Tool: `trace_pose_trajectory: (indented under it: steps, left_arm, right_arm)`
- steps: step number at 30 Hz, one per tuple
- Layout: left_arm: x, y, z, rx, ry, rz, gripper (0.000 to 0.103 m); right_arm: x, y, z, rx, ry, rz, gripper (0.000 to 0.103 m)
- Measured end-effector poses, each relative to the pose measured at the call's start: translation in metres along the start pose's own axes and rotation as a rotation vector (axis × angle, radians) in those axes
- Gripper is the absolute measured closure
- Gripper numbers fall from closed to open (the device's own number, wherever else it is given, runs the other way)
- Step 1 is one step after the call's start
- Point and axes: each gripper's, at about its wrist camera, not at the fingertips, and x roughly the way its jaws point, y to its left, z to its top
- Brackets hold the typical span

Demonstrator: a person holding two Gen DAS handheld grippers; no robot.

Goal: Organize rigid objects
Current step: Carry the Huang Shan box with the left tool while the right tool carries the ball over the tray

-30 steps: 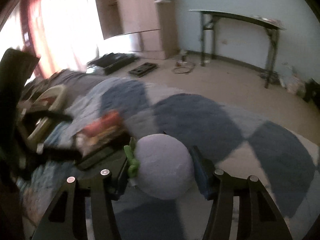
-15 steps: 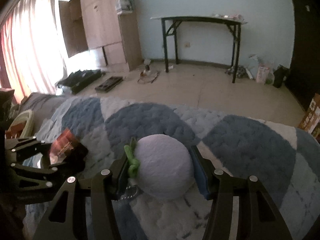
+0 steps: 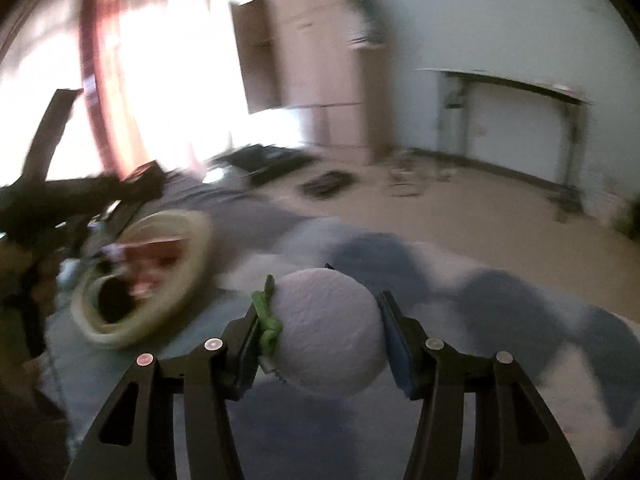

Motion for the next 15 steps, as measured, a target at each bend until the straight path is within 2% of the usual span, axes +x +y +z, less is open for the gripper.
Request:
trace_pose_trajectory:
  steps: [2,4,7,9,12,15]
  left_arm:
    - [0.004,0.034,0.001,-0.078,0.013,0.065,0.046]
    - [0.012,0.049,-0.003,-0.119,0.039,0.075,0.046]
    - [0.022,0.076,-0.014,-0.199,0.079,0.066,0.046]
    - [0.029,0.086,-0.018,-0.235,0.096,0.081,0.046]
    - [0.045,0.080,-0.017,-0.228,0.134,0.077,0.045]
    - [0.053,0.075,-0.020,-0.205,0.163,0.136,0.046]
  right_arm:
    - [0.023,0.044,0.009,-0.070,0.028,0.080,0.050]
    - [0.049,0.082,0.017,-0.114,0.077,0.168,0.050]
    - [0.095,0.149,0.028,-0.238,0.134,0.234,0.050]
    - [0.103,0.158,0.030,-0.257,0.144,0.242,0.050]
    - [0.130,0.181,0.029,-0.321,0.180,0.248,0.050]
    - [0.149,0.189,0.028,-0.357,0.186,0.226,0.052]
